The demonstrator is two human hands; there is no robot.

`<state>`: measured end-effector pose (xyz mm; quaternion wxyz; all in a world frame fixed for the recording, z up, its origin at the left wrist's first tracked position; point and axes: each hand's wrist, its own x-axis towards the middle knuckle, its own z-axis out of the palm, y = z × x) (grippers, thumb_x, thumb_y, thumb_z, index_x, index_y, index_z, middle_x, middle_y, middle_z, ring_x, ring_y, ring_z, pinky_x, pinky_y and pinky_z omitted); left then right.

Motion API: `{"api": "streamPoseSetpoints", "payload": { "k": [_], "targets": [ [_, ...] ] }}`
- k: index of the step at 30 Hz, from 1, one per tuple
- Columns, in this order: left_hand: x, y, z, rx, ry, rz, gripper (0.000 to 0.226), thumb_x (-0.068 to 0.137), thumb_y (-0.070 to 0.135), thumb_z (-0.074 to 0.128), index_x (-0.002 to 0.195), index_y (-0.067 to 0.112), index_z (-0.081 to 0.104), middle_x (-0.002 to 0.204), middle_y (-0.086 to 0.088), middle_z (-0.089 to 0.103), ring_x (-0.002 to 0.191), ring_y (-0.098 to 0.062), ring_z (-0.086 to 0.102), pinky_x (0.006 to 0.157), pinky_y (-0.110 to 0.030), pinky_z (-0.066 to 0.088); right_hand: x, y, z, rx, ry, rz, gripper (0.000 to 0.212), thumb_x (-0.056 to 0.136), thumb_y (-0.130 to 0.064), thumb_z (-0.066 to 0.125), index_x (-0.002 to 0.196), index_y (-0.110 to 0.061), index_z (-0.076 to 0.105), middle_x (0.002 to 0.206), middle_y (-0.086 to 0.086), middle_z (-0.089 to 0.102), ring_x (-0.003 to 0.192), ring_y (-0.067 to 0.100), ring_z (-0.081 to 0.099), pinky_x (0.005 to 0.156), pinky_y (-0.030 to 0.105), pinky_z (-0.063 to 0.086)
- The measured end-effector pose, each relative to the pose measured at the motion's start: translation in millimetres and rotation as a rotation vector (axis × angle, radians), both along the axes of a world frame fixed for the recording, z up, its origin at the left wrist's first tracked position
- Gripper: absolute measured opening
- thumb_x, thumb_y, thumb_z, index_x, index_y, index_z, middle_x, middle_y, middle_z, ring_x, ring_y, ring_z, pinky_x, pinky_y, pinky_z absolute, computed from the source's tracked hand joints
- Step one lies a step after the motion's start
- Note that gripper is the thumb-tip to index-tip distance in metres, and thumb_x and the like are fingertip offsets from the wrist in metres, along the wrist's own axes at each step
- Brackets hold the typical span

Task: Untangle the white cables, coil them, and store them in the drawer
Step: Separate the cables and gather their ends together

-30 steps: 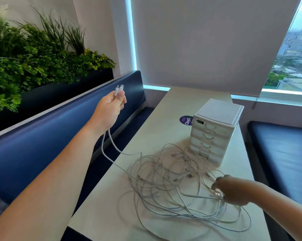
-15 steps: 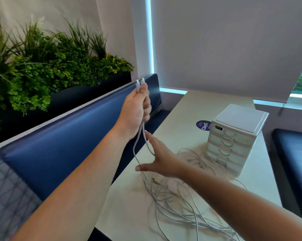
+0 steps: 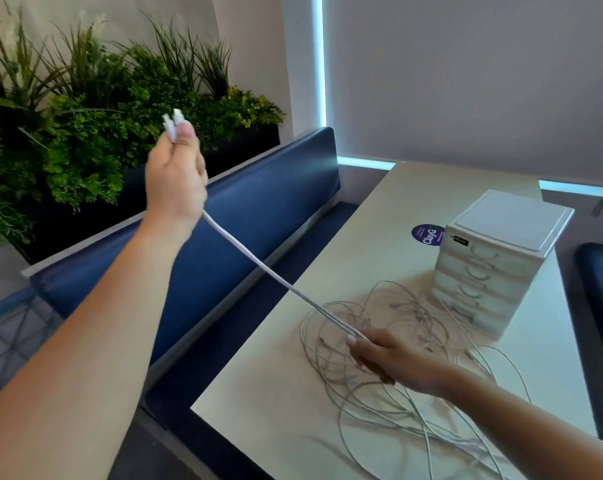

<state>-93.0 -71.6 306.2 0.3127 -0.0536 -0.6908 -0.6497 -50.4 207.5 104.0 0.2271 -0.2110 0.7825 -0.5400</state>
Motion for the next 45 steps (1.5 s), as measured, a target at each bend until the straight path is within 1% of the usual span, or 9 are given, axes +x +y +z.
{"api": "streamPoseSetpoints", "payload": {
  "k": [3,7,14,18,25,31,35,39,45],
  "targets": [
    [-4.4,-8.2,-10.3,0.025,-0.026,0.102,0.038,0.105,0.040,0.032,0.071,0.023,0.034,0.053,0.011,0.030,0.046,-0.007,0.021,0.042,-0.024,0.018,15.6,26.2,-3.1,-0.070,0.022,-0.063,0.040,0.096,-0.046,0.039,0.069,-0.017,0.044,0.056,-0.011,0.037,0.052,0.008,0.032,0.050,0.026,0.029],
    [-6.0,15.0,-43.1,-0.301,-0.120,0.099,0.038,0.099,0.046,0.039,0.074,0.020,0.049,0.059,0.010,0.037,0.053,-0.009,0.031,0.052,-0.029,0.027,25.8,36.4,1.1,0.051,0.039,-0.128,0.037,0.098,-0.036,0.040,0.069,-0.014,0.041,0.056,-0.007,0.035,0.048,0.008,0.030,0.047,0.019,0.027],
    [30.0,111.5,-105.9,-1.003,-0.572,-0.539,0.028,0.084,0.057,0.065,0.094,0.032,0.059,0.091,0.019,0.061,0.086,-0.003,0.058,0.072,-0.024,0.045,21.1,26.1,32.1,-0.086,-0.024,-0.239,0.037,0.100,-0.035,0.043,0.068,-0.017,0.045,0.054,-0.005,0.036,0.047,0.010,0.029,0.041,0.023,0.025],
    [29.1,118.3,-117.7,-0.974,-0.620,-0.738,0.025,0.090,0.039,0.066,0.076,0.018,0.062,0.066,0.010,0.060,0.062,-0.008,0.051,0.063,-0.027,0.039,21.4,33.0,45.5,-0.095,-0.036,-0.220,0.039,0.100,-0.036,0.041,0.067,-0.017,0.046,0.055,-0.005,0.036,0.047,0.010,0.030,0.041,0.021,0.027],
    [9.9,77.8,-88.1,-0.704,-0.570,-0.533,0.029,0.097,0.035,0.056,0.092,0.007,0.063,0.059,0.011,0.043,0.043,-0.001,0.035,0.045,-0.013,0.029,57.0,66.8,20.2,0.113,-0.273,0.011,0.040,0.098,-0.046,0.038,0.071,-0.015,0.038,0.061,-0.002,0.030,0.051,0.012,0.030,0.051,0.028,0.050],
    [0.7,59.2,-99.0,-0.502,-0.596,-0.449,0.027,0.099,0.032,0.053,0.075,0.023,0.061,0.058,0.006,0.033,0.049,-0.009,0.023,0.047,-0.022,0.019,67.0,89.1,19.7,0.300,-0.512,0.092,0.050,0.092,-0.064,0.031,0.081,-0.017,0.043,0.061,-0.002,0.029,0.051,0.014,0.022,0.038,0.018,0.026],
    [-4.4,52.1,-115.2,-0.612,-0.752,-0.386,0.042,0.095,0.049,0.053,0.081,0.011,0.063,0.060,0.002,0.043,0.051,-0.011,0.033,0.052,-0.027,0.024,68.3,86.6,4.7,0.495,-0.338,0.000,0.070,0.087,-0.072,0.016,0.072,-0.013,0.051,0.056,0.000,0.034,0.046,0.013,0.027,0.044,0.020,0.025],
    [-6.2,46.9,-140.3,-0.789,-0.753,-0.297,0.047,0.093,0.052,0.054,0.096,0.008,0.069,0.083,0.014,0.072,0.095,-0.017,0.060,0.076,-0.030,0.040,70.2,77.3,-20.4,0.870,-0.203,0.141,0.072,0.094,-0.065,0.020,0.065,-0.017,0.066,0.054,0.000,0.034,0.052,0.014,0.037,0.060,0.025,0.035],
    [-8.2,46.1,-145.4,-0.798,-0.619,-0.069,0.038,0.100,0.037,0.045,0.076,0.009,0.052,0.071,0.003,0.056,0.065,-0.017,0.046,0.056,-0.032,0.032,73.6,78.9,-51.2,1.299,0.055,0.250,0.048,0.093,-0.051,0.044,0.109,-0.012,0.066,0.099,0.008,0.065,0.092,0.028,0.061,0.070,0.029,0.038]
  ]
}}
